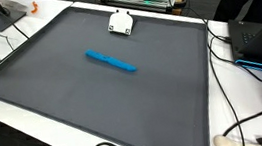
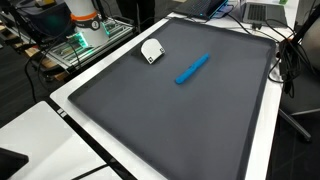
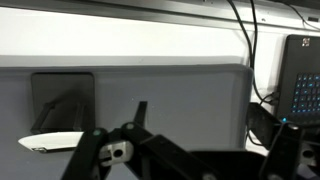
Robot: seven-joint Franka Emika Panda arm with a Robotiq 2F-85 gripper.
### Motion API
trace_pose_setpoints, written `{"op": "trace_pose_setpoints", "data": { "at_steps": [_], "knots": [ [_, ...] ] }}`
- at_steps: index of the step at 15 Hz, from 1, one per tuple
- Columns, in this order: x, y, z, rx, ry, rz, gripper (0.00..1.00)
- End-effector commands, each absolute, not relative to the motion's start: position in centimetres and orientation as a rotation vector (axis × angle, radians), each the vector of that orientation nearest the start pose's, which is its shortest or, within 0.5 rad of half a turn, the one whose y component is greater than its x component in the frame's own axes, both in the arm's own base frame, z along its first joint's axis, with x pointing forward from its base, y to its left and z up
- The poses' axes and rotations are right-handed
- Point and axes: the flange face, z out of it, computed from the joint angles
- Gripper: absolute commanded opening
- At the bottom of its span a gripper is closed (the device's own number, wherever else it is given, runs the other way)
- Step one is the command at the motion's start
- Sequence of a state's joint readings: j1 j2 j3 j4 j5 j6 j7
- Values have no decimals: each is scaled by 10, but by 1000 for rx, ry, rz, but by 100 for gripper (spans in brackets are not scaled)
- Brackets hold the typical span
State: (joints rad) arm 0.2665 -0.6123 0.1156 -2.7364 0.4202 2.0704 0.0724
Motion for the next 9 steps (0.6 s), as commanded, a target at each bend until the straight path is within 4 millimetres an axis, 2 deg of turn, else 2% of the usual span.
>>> {"op": "trace_pose_setpoints", "data": {
  "at_steps": [1, 9],
  "knots": [
    [333, 121, 379, -2817, 174, 133, 100],
    [365, 82, 341, -2705, 762, 122, 100]
  ]
}}
